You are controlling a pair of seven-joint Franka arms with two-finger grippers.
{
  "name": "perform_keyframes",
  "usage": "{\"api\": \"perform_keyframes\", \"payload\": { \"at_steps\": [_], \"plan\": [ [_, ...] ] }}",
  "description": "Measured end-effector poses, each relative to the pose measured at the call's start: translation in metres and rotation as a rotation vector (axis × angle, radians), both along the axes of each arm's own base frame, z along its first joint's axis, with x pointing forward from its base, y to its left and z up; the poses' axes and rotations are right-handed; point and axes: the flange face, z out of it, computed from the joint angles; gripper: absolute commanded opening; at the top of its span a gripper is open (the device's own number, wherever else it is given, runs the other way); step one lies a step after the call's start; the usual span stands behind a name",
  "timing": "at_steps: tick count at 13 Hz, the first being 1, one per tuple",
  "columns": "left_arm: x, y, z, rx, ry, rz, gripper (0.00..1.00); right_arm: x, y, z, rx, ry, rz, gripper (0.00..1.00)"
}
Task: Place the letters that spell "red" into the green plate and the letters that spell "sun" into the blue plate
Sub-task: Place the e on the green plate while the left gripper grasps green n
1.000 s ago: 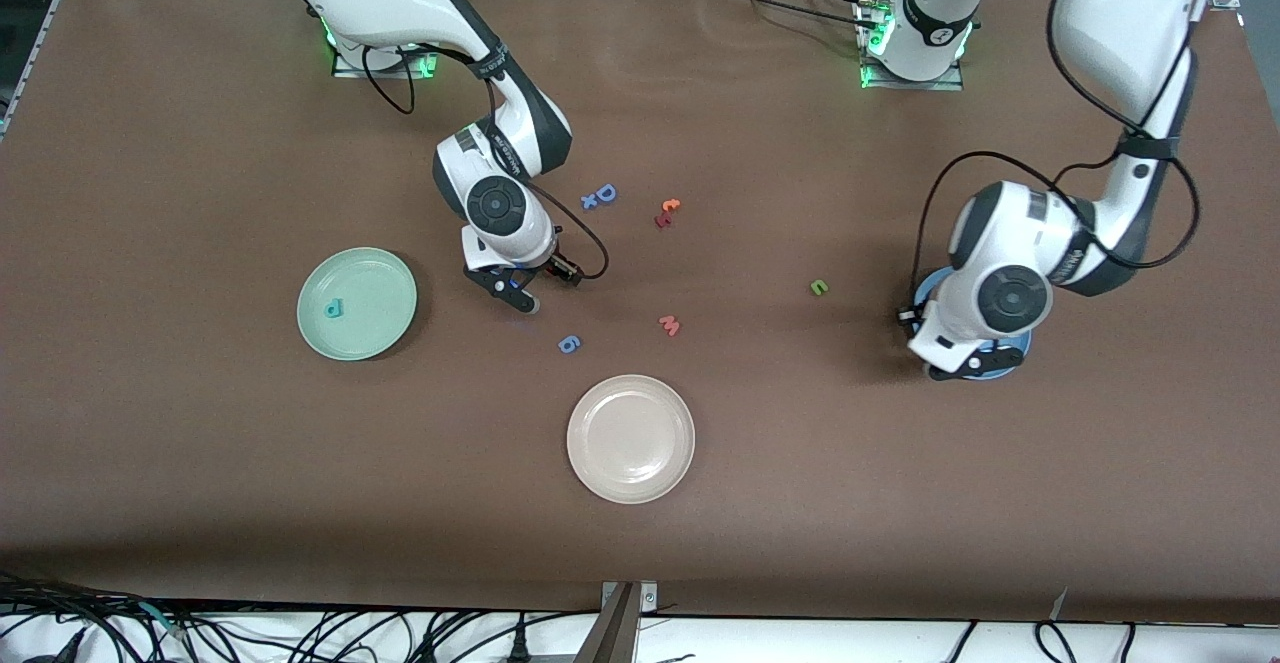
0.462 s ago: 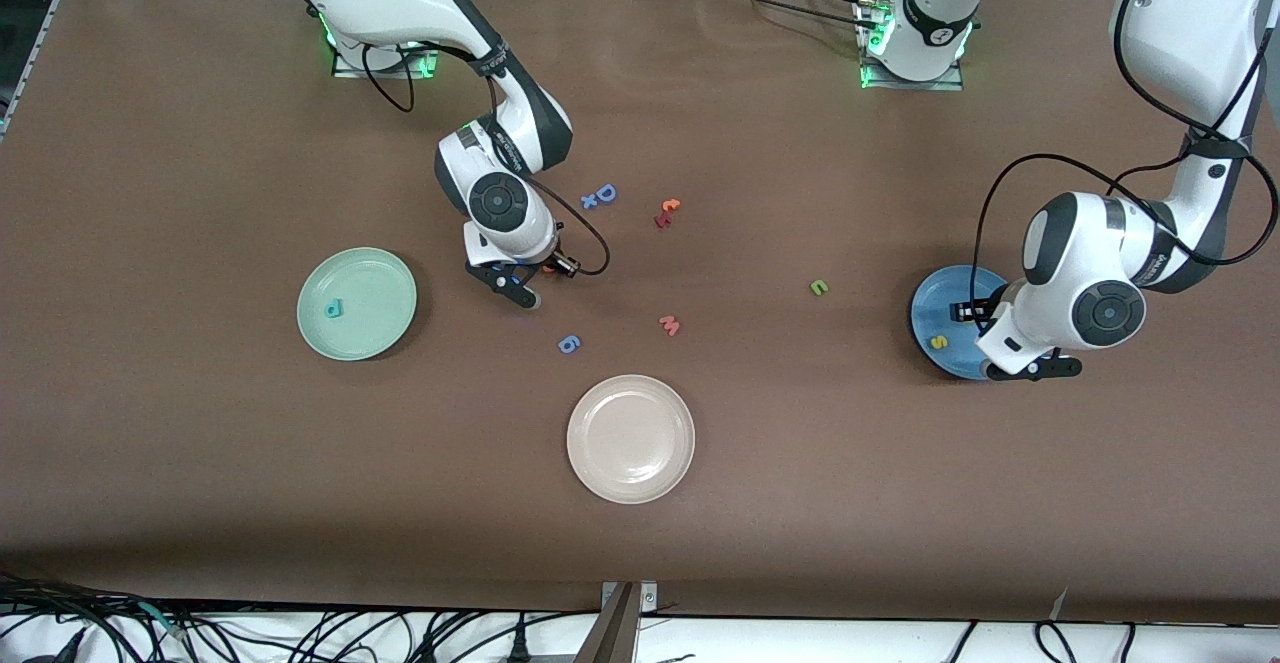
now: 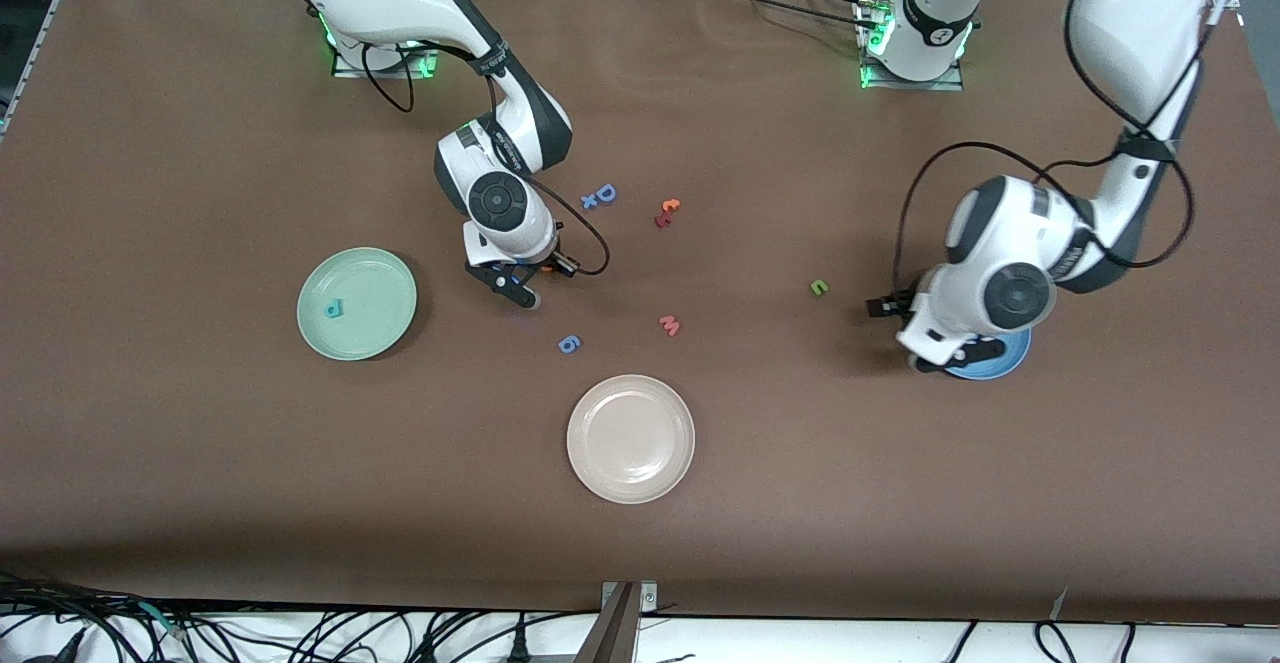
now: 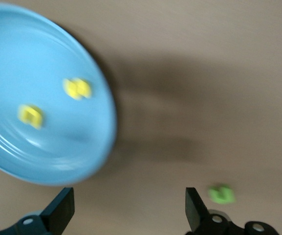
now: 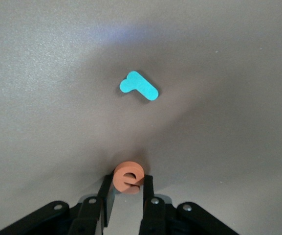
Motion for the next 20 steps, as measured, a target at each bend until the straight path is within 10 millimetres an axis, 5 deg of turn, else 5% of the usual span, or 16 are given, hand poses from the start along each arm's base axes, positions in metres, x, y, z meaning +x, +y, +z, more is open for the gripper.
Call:
{"api": "perform_keyframes", "payload": {
  "at_steps": [3, 6, 9, 10, 12, 14, 18, 20],
  "plan": [
    [-0.026, -0.073, -0.011, 0.053, -0.002, 0.059, 1.0, 0.012, -0.015, 0.041, -0.031, 0.033, 0.017, 0.16],
    [-0.033, -0.073, -0.043, 0.007, -0.06, 0.096, 1.0, 0.039, -0.061, 0.114, -0.077, 0.108, 0.07, 0.16],
    [-0.048, -0.067, -0.072, -0.028, -0.087, 0.111, 0.98, 0.07, -0.144, 0.139, -0.076, 0.147, 0.169, 0.16],
    [-0.051, -0.068, -0.075, -0.032, -0.093, 0.115, 0.9, 0.081, -0.175, 0.138, -0.071, 0.153, 0.202, 0.16],
    [-0.055, -0.068, -0.078, -0.035, -0.097, 0.123, 0.38, 0.095, -0.224, 0.128, -0.061, 0.16, 0.24, 0.17],
    [-0.055, -0.07, -0.078, -0.04, -0.104, 0.124, 0.06, 0.108, -0.251, 0.099, -0.055, 0.134, 0.276, 0.18],
    [-0.054, -0.074, -0.073, -0.048, -0.115, 0.121, 0.0, 0.12, -0.287, 0.033, -0.067, 0.13, 0.328, 0.29],
    [-0.054, -0.073, -0.073, -0.046, -0.114, 0.122, 0.0, 0.118, -0.289, 0.02, -0.072, 0.143, 0.33, 0.65]
  ]
}}
